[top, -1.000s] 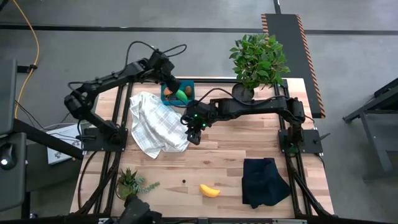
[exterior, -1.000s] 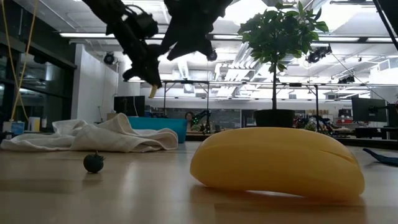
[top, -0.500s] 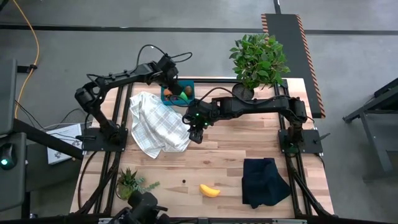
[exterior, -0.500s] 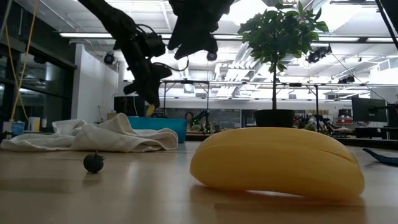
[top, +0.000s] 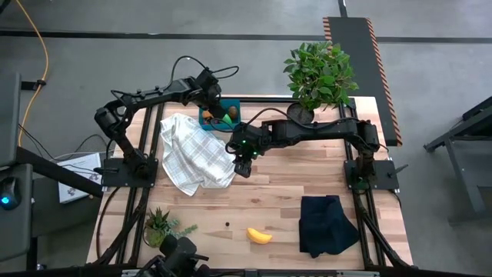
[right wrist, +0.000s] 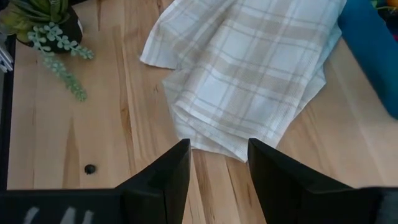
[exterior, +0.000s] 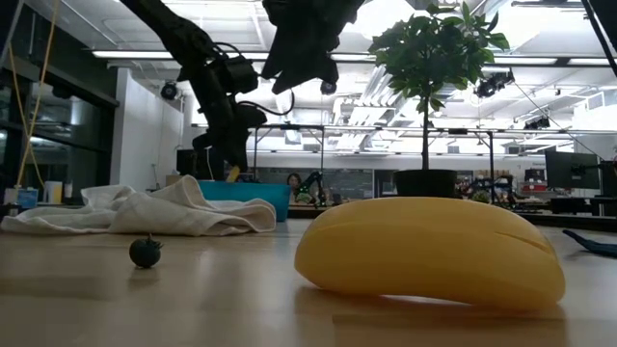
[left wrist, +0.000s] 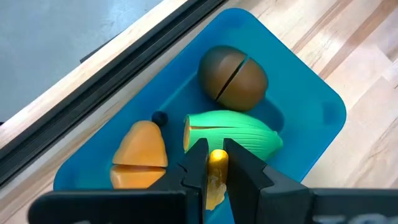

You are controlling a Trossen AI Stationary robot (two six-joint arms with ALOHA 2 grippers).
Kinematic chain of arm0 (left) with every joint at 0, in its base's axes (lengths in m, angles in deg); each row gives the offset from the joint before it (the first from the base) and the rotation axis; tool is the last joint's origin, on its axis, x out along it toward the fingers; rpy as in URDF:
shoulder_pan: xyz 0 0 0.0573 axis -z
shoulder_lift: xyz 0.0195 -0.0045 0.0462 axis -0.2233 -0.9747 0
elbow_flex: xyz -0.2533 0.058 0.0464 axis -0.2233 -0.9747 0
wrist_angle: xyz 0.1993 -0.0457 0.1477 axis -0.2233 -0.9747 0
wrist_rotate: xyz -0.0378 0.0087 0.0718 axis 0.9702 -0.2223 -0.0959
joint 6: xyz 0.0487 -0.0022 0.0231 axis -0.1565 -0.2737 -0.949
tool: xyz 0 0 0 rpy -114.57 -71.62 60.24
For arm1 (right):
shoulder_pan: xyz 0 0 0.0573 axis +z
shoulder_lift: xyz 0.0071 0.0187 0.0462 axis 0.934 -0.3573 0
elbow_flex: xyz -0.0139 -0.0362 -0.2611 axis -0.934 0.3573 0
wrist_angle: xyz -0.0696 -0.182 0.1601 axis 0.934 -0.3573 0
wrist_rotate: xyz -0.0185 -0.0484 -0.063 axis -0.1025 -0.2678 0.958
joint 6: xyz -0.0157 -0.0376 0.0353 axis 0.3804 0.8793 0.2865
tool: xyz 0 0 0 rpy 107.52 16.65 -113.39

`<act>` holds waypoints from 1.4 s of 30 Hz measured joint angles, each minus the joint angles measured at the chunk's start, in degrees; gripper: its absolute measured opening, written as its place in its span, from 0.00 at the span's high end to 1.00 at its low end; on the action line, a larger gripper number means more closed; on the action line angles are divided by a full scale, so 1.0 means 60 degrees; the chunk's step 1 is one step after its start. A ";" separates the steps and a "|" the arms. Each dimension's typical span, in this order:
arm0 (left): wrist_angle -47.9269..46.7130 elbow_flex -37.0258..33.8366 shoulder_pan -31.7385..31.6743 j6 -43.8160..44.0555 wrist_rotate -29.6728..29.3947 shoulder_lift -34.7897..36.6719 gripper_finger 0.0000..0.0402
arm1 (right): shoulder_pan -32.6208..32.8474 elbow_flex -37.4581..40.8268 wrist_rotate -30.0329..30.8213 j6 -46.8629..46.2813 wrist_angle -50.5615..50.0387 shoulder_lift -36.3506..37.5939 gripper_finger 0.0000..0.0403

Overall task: Pick and placing Produce into tupperware
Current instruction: Put the yellow corn into the blue bin, then put the yellow banana into the blue bin

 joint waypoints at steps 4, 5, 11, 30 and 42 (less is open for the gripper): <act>0.0050 0.0000 0.0003 -0.0122 0.0000 0.0000 0.91 | -0.0004 0.0000 -0.0003 0.0070 -0.0012 0.0000 0.63; 0.0050 0.0000 0.0003 -0.0209 0.0000 0.0000 0.91 | -0.0006 0.0000 -0.0004 0.0073 -0.0034 0.0000 0.63; 0.0063 0.0000 0.0003 -0.0276 0.0121 0.0000 0.83 | -0.0011 0.0000 -0.0004 0.0138 -0.0076 0.0000 0.63; 0.0067 -0.0004 0.0003 0.0049 0.1304 0.1438 0.76 | 0.0107 0.0011 0.0906 0.0446 -0.0640 0.0531 0.63; -0.0761 0.0000 0.1920 0.0969 0.1622 0.4861 0.85 | 0.0437 0.0961 0.1846 0.0797 -0.1029 0.1913 0.63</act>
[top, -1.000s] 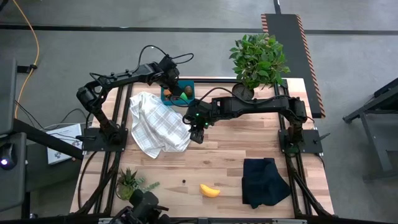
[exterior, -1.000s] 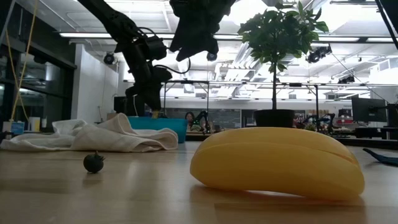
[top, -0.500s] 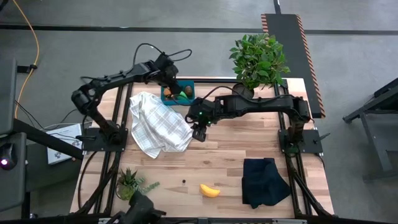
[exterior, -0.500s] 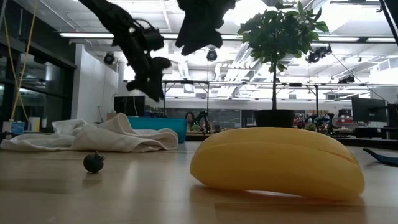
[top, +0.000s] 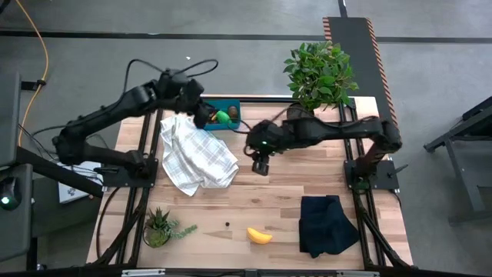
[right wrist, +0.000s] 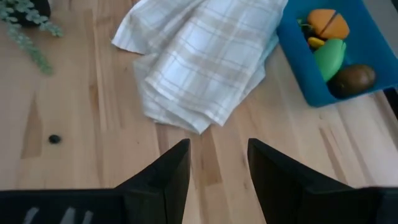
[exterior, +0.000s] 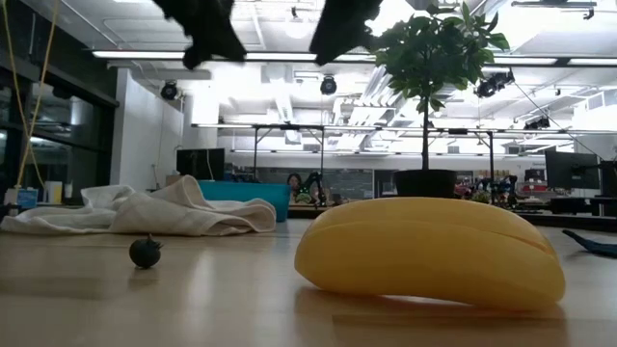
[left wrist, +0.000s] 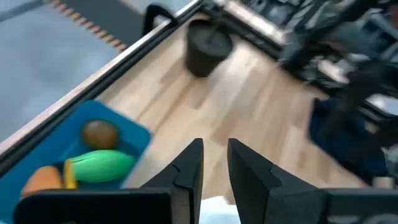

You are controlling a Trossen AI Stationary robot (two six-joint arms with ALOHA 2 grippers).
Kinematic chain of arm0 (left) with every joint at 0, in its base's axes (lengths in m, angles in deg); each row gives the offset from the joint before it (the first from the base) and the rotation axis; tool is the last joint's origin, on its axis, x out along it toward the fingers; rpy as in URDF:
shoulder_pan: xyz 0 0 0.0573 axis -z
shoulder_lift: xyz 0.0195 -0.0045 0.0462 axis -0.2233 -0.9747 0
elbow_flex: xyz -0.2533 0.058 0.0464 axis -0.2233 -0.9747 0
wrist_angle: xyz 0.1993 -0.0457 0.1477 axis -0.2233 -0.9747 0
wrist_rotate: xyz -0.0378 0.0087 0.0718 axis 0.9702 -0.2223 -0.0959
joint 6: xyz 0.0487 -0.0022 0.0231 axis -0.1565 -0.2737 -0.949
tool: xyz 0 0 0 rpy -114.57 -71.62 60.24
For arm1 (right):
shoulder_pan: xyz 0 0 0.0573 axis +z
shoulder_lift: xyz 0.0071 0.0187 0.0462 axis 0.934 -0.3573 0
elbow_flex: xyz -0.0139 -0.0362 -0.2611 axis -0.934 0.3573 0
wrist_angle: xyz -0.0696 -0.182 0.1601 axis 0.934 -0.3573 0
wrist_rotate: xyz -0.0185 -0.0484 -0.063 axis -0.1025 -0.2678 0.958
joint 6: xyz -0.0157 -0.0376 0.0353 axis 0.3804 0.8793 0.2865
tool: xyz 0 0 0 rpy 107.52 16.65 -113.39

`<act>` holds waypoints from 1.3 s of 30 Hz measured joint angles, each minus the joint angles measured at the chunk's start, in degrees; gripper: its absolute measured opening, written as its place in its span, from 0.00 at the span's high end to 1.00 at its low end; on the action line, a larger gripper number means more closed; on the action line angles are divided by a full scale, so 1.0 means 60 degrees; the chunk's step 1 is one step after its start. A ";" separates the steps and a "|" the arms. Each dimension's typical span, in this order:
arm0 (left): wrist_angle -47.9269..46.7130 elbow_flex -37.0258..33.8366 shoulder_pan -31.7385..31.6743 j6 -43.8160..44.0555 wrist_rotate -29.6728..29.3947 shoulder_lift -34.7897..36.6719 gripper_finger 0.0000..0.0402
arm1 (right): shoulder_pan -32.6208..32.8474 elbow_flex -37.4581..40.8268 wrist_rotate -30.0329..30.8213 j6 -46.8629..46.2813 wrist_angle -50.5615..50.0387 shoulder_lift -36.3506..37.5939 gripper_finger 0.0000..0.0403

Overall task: Pick and placing Produce into tupperware
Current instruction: Put the yellow banana into the blue bin

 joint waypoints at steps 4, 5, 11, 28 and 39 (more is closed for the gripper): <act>-0.0370 0.0000 0.1483 0.0740 -0.1198 0.0685 0.85 | 0.0179 0.1704 -0.0007 -0.0608 0.0802 0.1318 0.63; -0.0515 0.0000 0.1864 0.0947 -0.1535 0.0792 0.85 | 0.0244 0.2281 -0.0007 -0.0881 0.1221 0.1732 0.63; -0.0687 0.0000 0.4666 0.2619 -0.3498 0.1012 0.85 | 0.0861 0.5543 -0.0320 -0.2801 0.4320 0.4117 0.63; 0.0210 -0.1770 1.0608 0.7540 -0.7879 0.0788 0.85 | 0.2791 0.7341 -0.0248 -0.5225 0.5474 0.4644 0.63; 0.0324 -0.2575 1.2681 0.9223 -0.8080 0.0764 0.86 | 0.3422 0.6283 -0.0203 -0.6658 0.6055 0.2820 0.63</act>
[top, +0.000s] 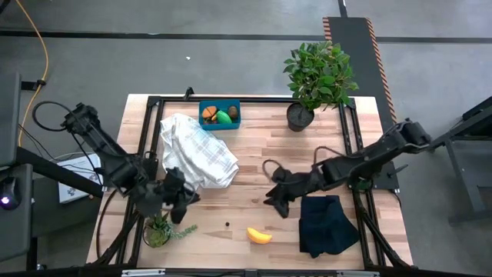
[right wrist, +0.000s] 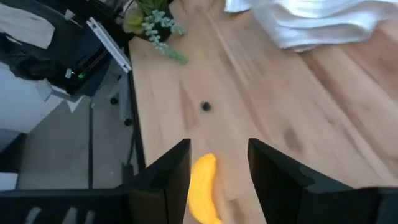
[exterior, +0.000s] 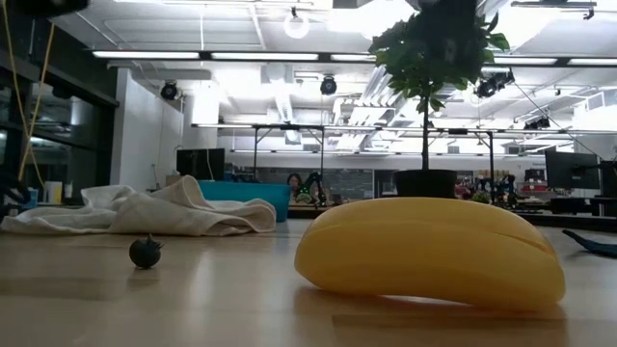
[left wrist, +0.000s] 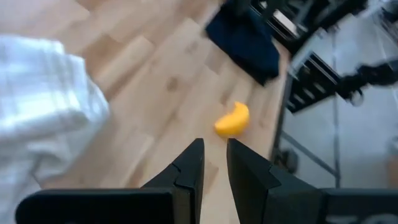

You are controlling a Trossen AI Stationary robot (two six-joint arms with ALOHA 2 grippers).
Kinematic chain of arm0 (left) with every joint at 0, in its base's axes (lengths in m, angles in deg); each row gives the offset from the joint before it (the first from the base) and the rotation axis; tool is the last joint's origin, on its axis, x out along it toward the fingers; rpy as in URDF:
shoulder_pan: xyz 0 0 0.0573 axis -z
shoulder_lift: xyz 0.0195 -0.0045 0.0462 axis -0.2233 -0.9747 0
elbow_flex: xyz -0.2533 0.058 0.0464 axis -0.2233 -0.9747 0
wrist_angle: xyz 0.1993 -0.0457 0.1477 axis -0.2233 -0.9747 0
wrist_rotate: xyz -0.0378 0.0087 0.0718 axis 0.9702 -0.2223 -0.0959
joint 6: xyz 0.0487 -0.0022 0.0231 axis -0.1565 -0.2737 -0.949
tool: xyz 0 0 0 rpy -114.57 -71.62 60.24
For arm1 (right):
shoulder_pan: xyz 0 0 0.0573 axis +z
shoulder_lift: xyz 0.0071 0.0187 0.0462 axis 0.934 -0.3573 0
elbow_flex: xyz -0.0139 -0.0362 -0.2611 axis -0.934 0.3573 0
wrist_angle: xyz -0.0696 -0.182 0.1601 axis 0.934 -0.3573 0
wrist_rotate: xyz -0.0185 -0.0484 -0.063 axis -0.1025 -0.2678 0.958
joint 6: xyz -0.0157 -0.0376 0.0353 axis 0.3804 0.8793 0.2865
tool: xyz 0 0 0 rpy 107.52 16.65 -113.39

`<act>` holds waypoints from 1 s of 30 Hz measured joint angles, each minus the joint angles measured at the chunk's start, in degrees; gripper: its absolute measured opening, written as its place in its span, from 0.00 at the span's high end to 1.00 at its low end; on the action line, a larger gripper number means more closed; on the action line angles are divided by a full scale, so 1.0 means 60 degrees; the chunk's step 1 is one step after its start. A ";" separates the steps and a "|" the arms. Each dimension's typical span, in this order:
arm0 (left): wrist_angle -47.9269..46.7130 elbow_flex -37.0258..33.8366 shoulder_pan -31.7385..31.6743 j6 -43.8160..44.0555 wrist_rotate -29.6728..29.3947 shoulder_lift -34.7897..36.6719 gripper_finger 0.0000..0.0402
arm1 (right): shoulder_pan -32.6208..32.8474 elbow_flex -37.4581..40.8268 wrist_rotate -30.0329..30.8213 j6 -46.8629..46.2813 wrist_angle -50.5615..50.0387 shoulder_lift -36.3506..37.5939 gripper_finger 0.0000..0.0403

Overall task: Pick and placing Produce into tupperware
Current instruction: Put the yellow banana into the blue bin

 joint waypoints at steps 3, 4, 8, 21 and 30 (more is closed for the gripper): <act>0.0016 -0.0007 0.0577 0.0099 -0.0010 0.0000 0.86 | 0.0157 -0.1410 0.0067 0.0154 -0.1407 -0.0949 0.63; 0.0013 -0.0011 0.0726 0.0100 -0.0019 0.0000 0.86 | 0.0191 -0.1949 0.0130 0.0155 -0.2094 -0.1311 0.63; 0.0031 -0.0011 0.1218 0.0172 -0.0094 0.0000 0.86 | 0.0300 -0.3941 0.0119 -0.0177 -0.4432 -0.2608 0.63; 0.0024 -0.0011 0.2005 0.0043 -0.0530 0.0000 0.86 | 0.0786 -0.8199 -0.0114 -0.1272 -0.7676 -0.5458 0.61; 0.0020 -0.0011 0.2382 -0.0022 -0.0540 0.0000 0.85 | 0.1192 -0.8476 -0.1119 -0.2078 -0.7601 -0.6327 0.48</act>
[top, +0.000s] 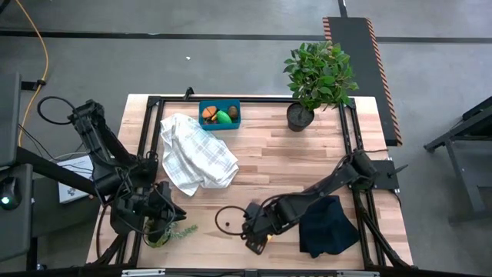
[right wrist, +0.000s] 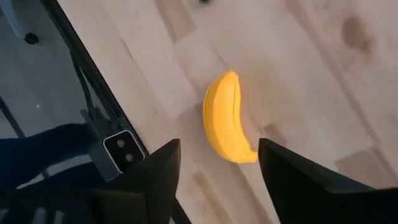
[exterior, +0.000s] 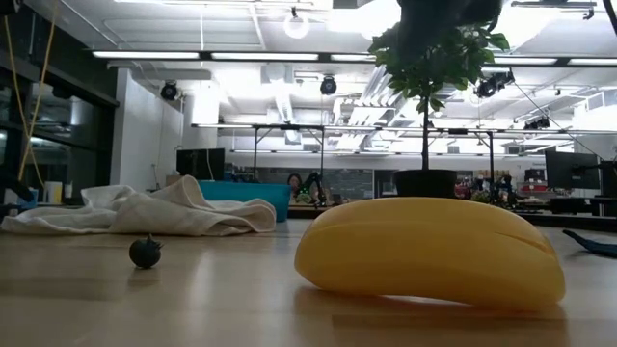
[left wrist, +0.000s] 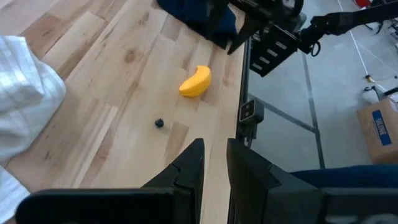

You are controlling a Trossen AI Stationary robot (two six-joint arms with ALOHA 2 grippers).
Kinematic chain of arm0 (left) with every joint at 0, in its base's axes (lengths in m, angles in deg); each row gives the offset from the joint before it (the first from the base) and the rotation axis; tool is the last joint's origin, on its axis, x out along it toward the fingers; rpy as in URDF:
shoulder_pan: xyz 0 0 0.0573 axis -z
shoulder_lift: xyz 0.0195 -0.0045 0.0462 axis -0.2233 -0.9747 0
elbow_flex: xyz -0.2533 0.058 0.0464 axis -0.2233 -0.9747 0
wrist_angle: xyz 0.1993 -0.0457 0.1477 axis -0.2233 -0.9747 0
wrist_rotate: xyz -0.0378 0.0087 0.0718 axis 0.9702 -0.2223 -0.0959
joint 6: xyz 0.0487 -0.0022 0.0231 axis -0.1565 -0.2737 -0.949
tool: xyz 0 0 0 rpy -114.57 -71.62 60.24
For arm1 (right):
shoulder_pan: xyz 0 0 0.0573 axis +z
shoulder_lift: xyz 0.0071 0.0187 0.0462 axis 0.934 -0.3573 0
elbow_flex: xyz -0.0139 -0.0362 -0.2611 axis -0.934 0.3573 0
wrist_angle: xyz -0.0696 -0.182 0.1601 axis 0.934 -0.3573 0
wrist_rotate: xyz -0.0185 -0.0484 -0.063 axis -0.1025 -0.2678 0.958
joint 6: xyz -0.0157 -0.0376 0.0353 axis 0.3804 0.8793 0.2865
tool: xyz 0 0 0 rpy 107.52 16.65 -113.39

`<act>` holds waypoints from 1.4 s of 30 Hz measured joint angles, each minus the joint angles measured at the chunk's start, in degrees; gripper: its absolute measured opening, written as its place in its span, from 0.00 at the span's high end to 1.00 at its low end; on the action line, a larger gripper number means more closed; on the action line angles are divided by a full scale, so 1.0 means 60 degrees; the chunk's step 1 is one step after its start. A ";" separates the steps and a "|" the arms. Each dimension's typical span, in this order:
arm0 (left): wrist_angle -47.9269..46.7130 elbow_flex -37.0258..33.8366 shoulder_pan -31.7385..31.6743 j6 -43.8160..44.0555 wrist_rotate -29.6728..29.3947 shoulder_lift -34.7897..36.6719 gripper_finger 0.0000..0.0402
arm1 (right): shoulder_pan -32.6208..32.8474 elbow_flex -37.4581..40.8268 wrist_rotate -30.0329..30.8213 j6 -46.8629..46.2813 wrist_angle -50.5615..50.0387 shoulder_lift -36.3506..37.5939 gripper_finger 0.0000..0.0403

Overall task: Pick and placing Produce into tupperware
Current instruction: Put the yellow banana into the blue bin

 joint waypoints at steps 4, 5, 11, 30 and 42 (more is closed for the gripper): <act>0.0003 0.0000 0.0135 -0.0061 0.0003 0.0000 0.86 | 0.0074 0.0000 -0.0262 -0.0241 0.0167 -0.0193 0.43; 0.0004 0.0000 0.0170 -0.0061 0.0004 0.0000 0.86 | 0.0071 0.0000 -0.0315 -0.0281 0.0163 -0.0218 0.43; 0.0010 0.0000 0.0235 -0.0059 0.0131 0.0000 0.86 | 0.0070 0.0000 -0.0509 -0.0436 0.0185 -0.0409 0.42; 0.0000 0.0004 0.0232 -0.0087 0.0291 0.0000 0.86 | 0.0042 0.0004 -0.0575 0.0260 0.0119 -0.1393 0.42; 0.0000 0.0004 0.0224 -0.0086 0.0335 0.0000 0.86 | -0.0097 0.0004 -0.0436 0.0906 0.0318 -0.1393 0.42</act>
